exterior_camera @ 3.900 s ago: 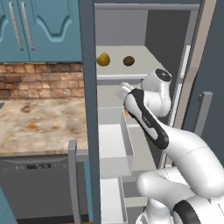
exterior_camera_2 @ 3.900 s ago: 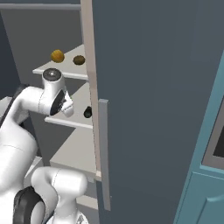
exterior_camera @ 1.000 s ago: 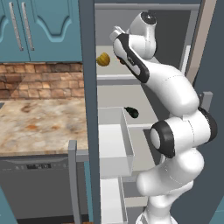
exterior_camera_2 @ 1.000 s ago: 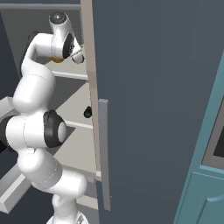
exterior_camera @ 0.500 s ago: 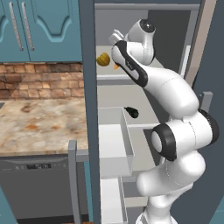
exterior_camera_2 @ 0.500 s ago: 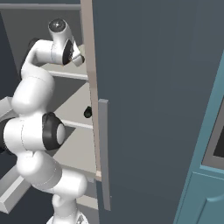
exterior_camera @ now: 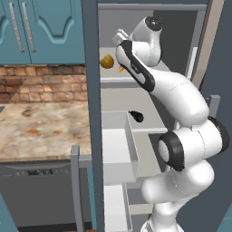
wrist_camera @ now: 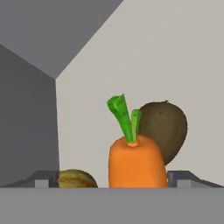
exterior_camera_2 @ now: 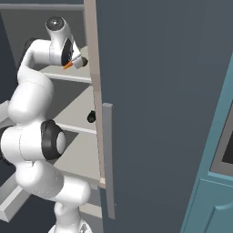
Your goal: Take the eggplant and carrot from the second highest rack and move them to the highest rack where the squash and kiwi are located, to maximize freezer space. Close the freezer door after rearranging.
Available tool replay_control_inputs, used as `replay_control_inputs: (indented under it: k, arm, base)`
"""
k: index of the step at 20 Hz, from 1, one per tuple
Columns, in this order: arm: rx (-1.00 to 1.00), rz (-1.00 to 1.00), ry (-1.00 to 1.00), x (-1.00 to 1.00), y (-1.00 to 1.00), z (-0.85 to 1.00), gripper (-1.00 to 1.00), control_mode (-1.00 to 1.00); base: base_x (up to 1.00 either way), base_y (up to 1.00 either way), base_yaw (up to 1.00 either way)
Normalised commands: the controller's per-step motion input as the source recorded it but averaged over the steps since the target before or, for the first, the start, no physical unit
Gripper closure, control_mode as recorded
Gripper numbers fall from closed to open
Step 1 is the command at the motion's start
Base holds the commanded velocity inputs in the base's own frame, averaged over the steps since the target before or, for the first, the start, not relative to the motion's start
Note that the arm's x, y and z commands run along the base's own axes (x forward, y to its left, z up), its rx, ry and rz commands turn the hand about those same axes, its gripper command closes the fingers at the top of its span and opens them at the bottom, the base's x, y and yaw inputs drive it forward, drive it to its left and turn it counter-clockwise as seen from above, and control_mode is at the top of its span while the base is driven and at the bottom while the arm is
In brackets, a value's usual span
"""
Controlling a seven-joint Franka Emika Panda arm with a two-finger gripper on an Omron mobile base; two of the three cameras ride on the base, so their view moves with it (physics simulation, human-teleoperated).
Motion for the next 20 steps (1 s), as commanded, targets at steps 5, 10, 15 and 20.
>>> replay_control_inputs:
  k: [5,10,15,20]
  arm:
    - [0.0,0.0,-0.06,-0.55,0.0,0.0,-1.0,-1.0]
    - [0.0,0.0,-0.1,-0.75,0.0,-0.05,-1.0,-1.0]
    - [0.0,0.0,0.0,-0.87,0.0,-0.15,-1.0,-1.0]
    - [0.0,0.0,0.03,-0.83,-0.13,-0.15,-1.0,-1.0]
  base:
    - [0.0,0.0,0.0]
    - [0.0,0.0,0.0]
    - [0.0,0.0,0.0]
    - [0.0,0.0,0.0]
